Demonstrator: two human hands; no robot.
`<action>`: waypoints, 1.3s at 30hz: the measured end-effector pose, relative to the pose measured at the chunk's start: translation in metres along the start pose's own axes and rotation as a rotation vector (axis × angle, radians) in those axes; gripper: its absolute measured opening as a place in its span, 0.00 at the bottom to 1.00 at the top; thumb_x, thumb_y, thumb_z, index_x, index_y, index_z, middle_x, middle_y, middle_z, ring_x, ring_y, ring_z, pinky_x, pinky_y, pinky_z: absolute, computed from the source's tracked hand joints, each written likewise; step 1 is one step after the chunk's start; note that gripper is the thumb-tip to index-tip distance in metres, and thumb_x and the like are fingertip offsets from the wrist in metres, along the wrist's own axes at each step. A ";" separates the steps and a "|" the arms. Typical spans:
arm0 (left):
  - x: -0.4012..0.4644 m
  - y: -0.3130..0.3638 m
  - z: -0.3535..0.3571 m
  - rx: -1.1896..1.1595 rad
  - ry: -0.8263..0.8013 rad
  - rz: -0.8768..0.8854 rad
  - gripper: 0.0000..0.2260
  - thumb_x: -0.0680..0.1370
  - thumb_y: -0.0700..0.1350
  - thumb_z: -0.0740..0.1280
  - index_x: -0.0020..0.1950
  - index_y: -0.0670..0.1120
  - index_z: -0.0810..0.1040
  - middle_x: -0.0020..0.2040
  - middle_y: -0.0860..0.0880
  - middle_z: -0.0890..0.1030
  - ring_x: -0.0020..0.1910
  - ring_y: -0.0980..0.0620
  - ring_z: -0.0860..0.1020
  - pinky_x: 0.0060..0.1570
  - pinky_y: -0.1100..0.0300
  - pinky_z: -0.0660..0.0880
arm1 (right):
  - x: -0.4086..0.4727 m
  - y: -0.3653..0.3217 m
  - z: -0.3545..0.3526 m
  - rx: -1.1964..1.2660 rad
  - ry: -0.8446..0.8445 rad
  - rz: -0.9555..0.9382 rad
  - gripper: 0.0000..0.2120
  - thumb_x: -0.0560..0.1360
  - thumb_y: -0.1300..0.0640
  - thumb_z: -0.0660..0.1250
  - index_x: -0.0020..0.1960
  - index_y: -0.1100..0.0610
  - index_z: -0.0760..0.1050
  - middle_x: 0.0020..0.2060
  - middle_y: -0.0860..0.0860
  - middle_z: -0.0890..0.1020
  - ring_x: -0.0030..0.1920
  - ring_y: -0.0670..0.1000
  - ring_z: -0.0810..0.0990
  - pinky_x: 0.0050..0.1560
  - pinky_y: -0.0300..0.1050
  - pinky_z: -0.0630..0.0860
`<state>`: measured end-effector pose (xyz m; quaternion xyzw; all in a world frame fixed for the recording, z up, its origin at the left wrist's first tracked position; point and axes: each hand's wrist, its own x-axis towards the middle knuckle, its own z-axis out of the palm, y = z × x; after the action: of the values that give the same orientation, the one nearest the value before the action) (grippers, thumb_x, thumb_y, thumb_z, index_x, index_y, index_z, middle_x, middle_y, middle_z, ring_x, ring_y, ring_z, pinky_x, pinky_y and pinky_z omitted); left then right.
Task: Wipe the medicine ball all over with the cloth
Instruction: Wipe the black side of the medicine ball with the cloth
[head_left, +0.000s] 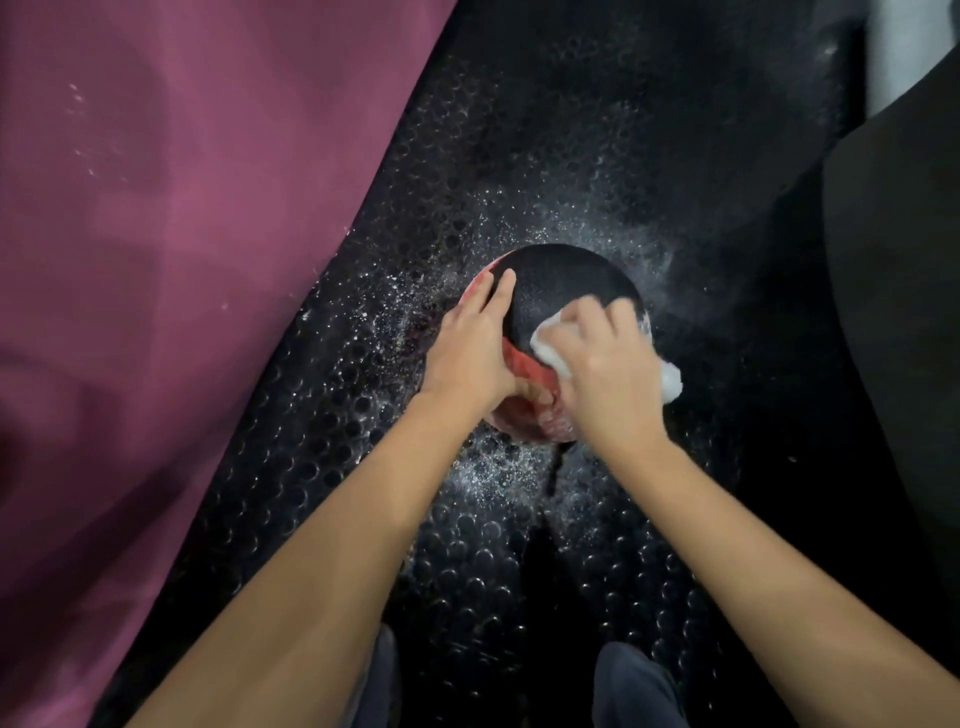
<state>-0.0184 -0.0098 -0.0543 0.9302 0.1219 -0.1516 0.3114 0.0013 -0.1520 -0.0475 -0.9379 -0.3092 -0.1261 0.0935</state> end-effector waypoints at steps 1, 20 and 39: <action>-0.002 -0.001 0.000 -0.007 -0.002 -0.001 0.58 0.62 0.54 0.81 0.80 0.52 0.45 0.80 0.53 0.48 0.76 0.44 0.56 0.72 0.48 0.60 | -0.005 0.000 -0.003 -0.010 -0.022 -0.057 0.11 0.69 0.65 0.59 0.41 0.58 0.80 0.41 0.53 0.77 0.41 0.53 0.66 0.30 0.41 0.59; -0.026 -0.002 -0.002 -0.011 -0.042 -0.043 0.55 0.65 0.56 0.79 0.80 0.52 0.45 0.80 0.48 0.48 0.78 0.45 0.53 0.73 0.49 0.56 | 0.004 0.010 -0.015 0.253 -0.126 0.268 0.06 0.76 0.59 0.67 0.48 0.51 0.82 0.46 0.49 0.76 0.47 0.53 0.71 0.37 0.47 0.70; -0.042 -0.008 0.005 -0.005 0.005 -0.029 0.54 0.65 0.57 0.78 0.80 0.53 0.44 0.80 0.49 0.47 0.78 0.46 0.54 0.73 0.51 0.58 | 0.033 0.017 -0.012 0.217 -0.229 0.336 0.07 0.77 0.57 0.64 0.48 0.55 0.81 0.47 0.52 0.75 0.50 0.56 0.73 0.40 0.46 0.67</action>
<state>-0.0611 -0.0122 -0.0479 0.9279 0.1365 -0.1538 0.3110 0.0353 -0.1503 -0.0279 -0.9689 -0.1689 0.0326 0.1780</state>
